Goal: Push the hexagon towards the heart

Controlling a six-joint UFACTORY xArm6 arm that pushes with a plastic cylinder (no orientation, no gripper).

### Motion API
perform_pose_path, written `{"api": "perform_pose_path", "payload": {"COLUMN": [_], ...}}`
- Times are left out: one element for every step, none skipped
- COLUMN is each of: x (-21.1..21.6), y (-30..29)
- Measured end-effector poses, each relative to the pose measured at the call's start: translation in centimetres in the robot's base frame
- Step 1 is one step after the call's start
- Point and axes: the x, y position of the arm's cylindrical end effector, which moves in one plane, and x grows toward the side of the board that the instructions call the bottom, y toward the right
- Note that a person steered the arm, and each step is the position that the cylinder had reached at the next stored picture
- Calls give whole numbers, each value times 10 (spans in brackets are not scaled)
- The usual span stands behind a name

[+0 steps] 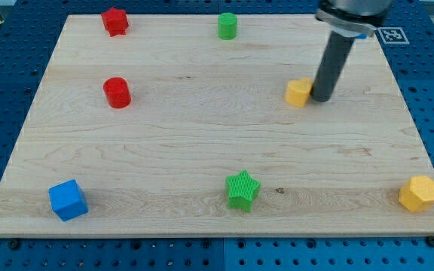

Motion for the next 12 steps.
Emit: {"api": "perform_pose_path", "payload": {"x": [0, 8, 47, 101, 176, 204, 203, 204, 199, 193, 193, 193], "y": [-43, -46, 48, 139, 194, 189, 177, 130, 111, 111, 111, 119]}}
